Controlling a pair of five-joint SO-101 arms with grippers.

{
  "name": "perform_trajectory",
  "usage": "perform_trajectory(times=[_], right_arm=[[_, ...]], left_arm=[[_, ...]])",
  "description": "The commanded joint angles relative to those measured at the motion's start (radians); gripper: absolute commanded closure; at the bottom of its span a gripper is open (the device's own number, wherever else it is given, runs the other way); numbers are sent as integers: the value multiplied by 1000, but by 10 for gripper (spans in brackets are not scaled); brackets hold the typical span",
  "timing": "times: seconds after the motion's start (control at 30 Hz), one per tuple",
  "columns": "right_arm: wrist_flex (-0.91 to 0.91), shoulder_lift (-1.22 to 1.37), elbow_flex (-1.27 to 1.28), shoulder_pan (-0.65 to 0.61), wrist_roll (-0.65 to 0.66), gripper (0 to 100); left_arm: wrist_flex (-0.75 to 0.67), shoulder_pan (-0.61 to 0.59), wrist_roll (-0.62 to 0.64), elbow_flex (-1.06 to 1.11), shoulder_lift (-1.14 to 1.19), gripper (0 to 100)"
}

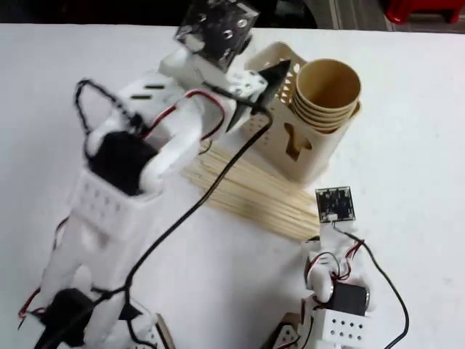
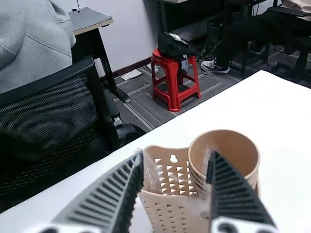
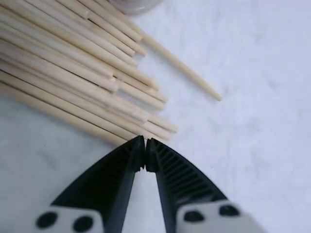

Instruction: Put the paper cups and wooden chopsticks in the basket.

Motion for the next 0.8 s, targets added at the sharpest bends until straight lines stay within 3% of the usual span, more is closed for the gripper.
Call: perform_trajectory(times=[0.0, 0.77], right_arm=[[7, -10, 11, -8, -3, 981], [7, -10, 11, -8, -3, 981]], left_arm=[[75, 1, 3, -32, -116, 779], [535, -10, 2, -31, -585, 782]])
